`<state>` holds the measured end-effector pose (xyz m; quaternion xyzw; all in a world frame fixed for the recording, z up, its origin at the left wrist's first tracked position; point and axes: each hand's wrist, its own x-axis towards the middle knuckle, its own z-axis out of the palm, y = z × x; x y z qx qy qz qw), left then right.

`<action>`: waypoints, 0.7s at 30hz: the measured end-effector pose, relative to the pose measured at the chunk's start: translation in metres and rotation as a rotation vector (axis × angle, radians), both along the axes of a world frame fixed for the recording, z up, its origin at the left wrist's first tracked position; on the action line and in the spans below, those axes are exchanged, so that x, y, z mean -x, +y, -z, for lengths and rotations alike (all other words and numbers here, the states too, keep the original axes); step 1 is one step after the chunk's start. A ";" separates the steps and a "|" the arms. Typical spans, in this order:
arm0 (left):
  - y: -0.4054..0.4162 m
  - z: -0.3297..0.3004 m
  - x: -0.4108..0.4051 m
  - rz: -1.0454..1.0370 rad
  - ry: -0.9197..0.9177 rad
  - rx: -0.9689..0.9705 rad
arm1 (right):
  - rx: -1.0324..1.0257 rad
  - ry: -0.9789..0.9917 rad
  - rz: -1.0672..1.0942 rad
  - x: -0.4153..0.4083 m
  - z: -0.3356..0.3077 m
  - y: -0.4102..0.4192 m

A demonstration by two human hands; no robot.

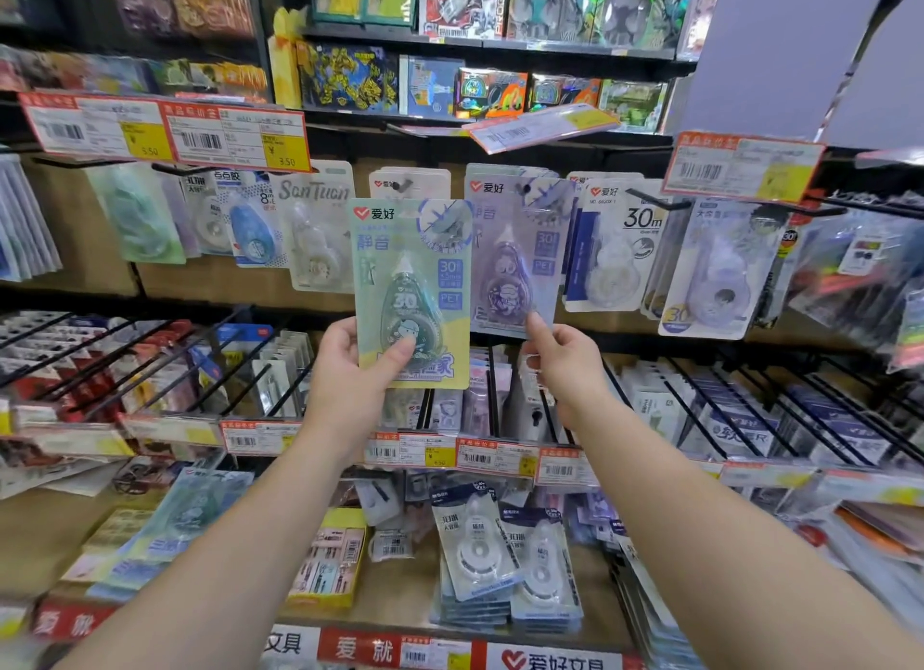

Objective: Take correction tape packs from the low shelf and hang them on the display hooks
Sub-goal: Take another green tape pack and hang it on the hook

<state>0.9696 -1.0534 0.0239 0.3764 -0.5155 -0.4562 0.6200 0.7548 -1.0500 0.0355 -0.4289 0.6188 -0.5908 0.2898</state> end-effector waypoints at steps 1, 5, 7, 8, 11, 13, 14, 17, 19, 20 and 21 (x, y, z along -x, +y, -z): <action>-0.001 0.000 0.000 0.000 -0.001 0.000 | -0.005 0.002 0.009 0.000 -0.001 -0.002; -0.004 0.000 0.001 0.001 -0.001 -0.002 | -0.016 -0.039 0.036 -0.003 -0.003 -0.011; -0.005 0.000 0.001 -0.006 -0.008 -0.004 | -0.022 -0.057 0.040 -0.002 -0.005 -0.016; -0.005 0.000 0.002 -0.009 -0.009 -0.004 | -0.026 -0.061 0.041 -0.002 -0.005 -0.018; -0.006 0.000 0.002 -0.018 -0.018 -0.007 | -0.033 -0.055 0.044 -0.001 -0.005 -0.025; -0.007 -0.001 0.001 -0.026 -0.021 -0.006 | -0.037 -0.055 0.040 -0.001 -0.004 -0.028; -0.007 -0.001 0.001 -0.029 -0.020 -0.005 | -0.037 -0.058 0.037 -0.001 -0.003 -0.030; -0.007 -0.002 0.001 -0.025 -0.016 -0.004 | -0.047 -0.047 0.030 0.001 -0.001 -0.033; -0.007 -0.003 0.001 -0.022 -0.019 0.000 | -0.052 -0.050 0.030 0.002 0.000 -0.035; -0.007 -0.004 0.001 -0.023 -0.024 0.003 | -0.052 -0.057 0.031 0.002 0.000 -0.035; -0.007 -0.004 0.001 -0.023 -0.029 0.005 | -0.051 -0.060 0.032 0.002 -0.001 -0.035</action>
